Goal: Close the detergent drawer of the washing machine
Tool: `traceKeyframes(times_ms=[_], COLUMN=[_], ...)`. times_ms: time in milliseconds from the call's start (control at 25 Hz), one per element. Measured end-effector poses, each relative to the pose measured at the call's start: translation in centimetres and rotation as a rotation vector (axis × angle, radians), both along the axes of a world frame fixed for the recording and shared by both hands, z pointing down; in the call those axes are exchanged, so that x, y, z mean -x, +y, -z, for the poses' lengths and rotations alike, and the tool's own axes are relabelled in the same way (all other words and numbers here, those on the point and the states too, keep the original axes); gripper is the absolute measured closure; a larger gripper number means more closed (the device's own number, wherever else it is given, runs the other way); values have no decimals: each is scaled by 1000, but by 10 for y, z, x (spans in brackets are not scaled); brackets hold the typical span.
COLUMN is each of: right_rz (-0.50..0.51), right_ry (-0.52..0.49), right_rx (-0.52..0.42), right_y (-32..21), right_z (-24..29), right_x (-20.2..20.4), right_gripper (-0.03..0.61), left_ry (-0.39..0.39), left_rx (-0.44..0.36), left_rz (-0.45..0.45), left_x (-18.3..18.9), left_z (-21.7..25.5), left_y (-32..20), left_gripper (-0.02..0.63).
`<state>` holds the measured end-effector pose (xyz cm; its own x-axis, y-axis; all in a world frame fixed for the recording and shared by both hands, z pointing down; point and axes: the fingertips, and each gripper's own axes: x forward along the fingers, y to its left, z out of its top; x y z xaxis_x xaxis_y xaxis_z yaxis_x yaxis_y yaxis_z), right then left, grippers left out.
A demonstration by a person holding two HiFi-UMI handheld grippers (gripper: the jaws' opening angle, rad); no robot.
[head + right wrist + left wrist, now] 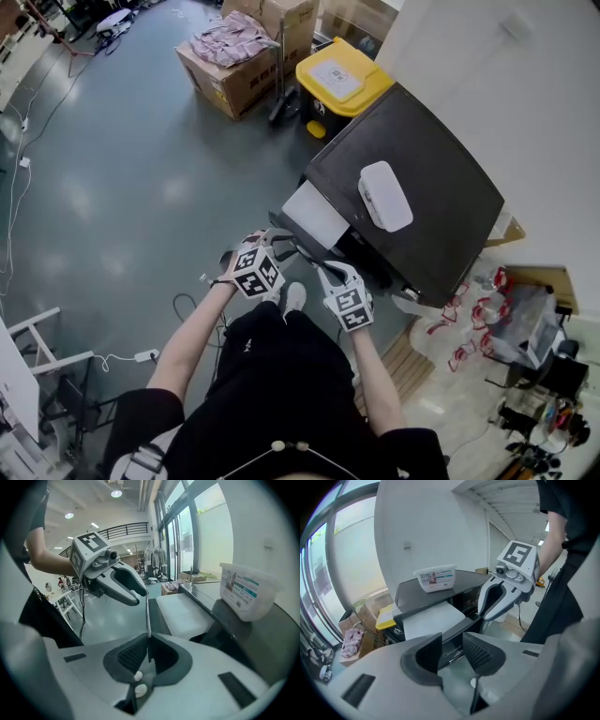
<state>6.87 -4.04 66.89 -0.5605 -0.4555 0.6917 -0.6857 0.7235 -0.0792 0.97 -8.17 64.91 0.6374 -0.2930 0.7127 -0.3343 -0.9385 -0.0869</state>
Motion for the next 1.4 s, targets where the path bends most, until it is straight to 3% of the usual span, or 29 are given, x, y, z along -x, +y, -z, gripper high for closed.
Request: traceKeyframes(times_ms=[200, 320, 1000, 1400], right_rz=[-11, -13, -51, -107], right_ry=[4, 10, 25, 48], right_rx=[-5, -9, -26, -49], right_y=[-3, -7, -29, -50], right_z=[0, 1, 1, 0], right_x=[-3, -8, -20, -33], right_gripper=[546, 546, 545, 545], left_ry=[-61, -49, 318, 443], left_rx=[30, 71, 360, 470], left_rz=[79, 156, 503, 594], left_x=[11, 16, 9, -3], left_z=[-18, -28, -25, -29], left_y=[-9, -14, -59, -80], left_gripper=[476, 476, 481, 483])
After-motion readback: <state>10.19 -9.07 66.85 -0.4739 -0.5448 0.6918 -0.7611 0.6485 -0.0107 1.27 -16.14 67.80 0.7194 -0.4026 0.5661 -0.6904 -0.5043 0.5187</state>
